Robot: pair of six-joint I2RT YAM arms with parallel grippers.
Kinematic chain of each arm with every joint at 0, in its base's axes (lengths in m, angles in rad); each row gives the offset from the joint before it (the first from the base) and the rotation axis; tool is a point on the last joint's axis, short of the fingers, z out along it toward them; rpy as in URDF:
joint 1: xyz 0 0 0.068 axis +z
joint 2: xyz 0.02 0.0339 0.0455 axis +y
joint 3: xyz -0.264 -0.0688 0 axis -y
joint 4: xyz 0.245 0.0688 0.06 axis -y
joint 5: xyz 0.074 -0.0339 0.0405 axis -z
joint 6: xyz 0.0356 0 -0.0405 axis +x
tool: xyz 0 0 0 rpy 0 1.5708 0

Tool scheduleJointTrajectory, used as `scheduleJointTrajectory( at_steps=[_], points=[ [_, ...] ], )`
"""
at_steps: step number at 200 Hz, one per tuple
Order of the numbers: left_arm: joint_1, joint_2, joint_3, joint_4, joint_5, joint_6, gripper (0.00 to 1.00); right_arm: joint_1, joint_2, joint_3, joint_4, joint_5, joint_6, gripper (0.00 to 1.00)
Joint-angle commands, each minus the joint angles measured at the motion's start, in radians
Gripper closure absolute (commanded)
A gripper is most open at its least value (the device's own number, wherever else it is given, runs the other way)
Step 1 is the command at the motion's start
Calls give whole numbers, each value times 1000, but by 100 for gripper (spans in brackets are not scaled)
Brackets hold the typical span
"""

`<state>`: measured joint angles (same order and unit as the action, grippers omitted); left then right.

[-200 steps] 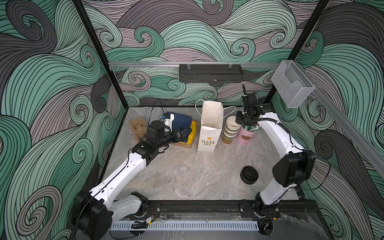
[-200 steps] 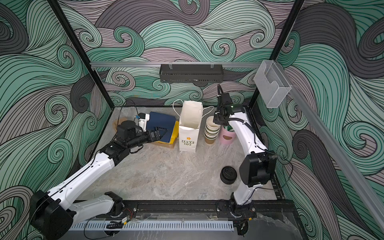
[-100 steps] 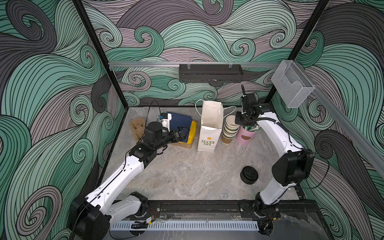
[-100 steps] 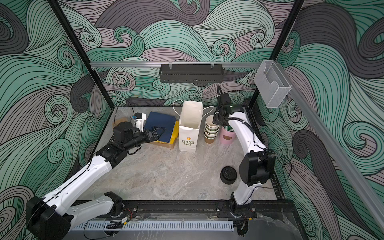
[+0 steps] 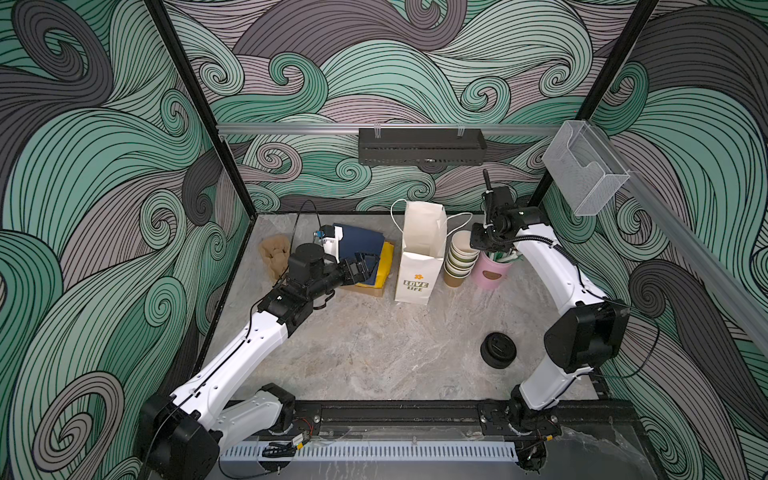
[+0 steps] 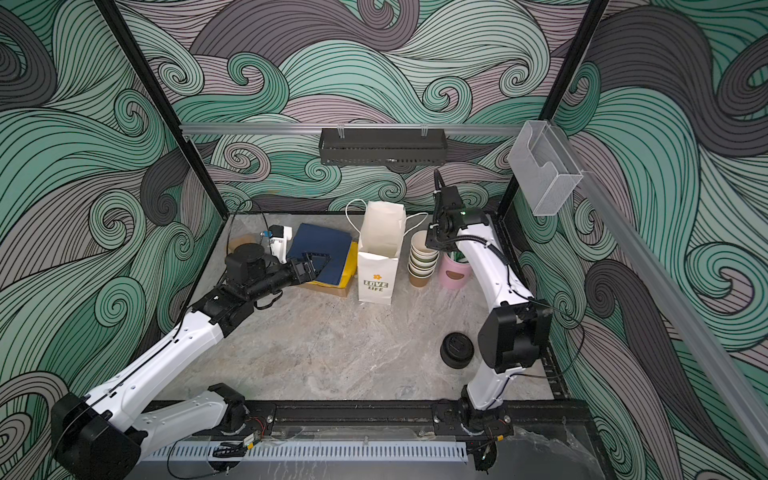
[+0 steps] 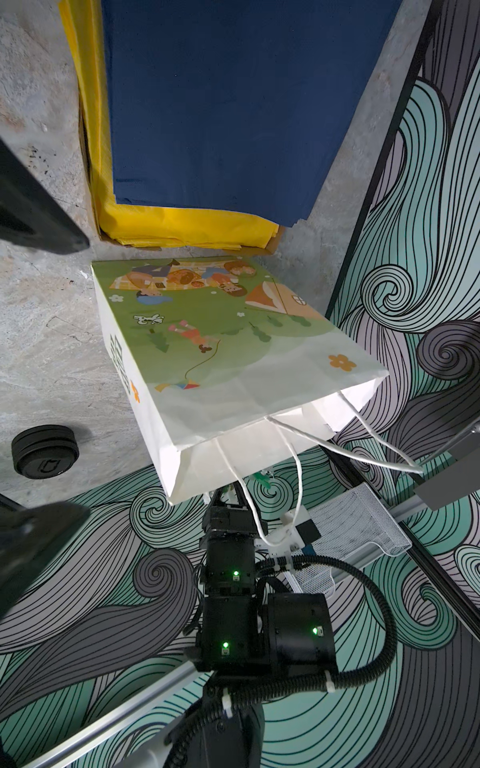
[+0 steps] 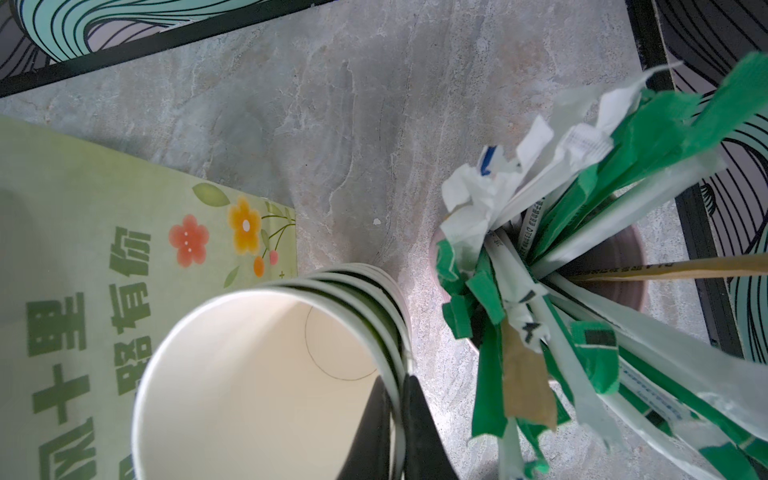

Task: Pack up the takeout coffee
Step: 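Grasp the top green-banded paper cup with the right gripper and lift it, then carry the green cup nearer the robot and set it upright on the table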

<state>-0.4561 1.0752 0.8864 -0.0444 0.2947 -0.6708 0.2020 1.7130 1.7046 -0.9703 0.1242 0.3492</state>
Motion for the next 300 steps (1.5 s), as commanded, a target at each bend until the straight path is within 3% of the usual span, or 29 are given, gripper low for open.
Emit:
scheduleJointTrajectory(
  at_steps=[1,49,158,230,264,300],
  points=[
    [-12,-3,7,10,-9,-3,5,1,-32,29,-21,10,-3,92],
    [-11,6,12,7,-9,-8,5,2,-22,42,-26,-11,3,97],
    [-11,43,14,24,7,-20,5,-2,-136,70,-32,-4,72,95],
    [-11,23,27,14,32,1,4,-2,-326,98,-105,-14,2,95],
    [-11,-19,21,-37,-41,-5,4,54,-460,104,-224,-16,-101,97],
    [-10,-68,-42,-40,-74,-59,4,213,-548,40,-351,-66,-132,98]
  ],
)
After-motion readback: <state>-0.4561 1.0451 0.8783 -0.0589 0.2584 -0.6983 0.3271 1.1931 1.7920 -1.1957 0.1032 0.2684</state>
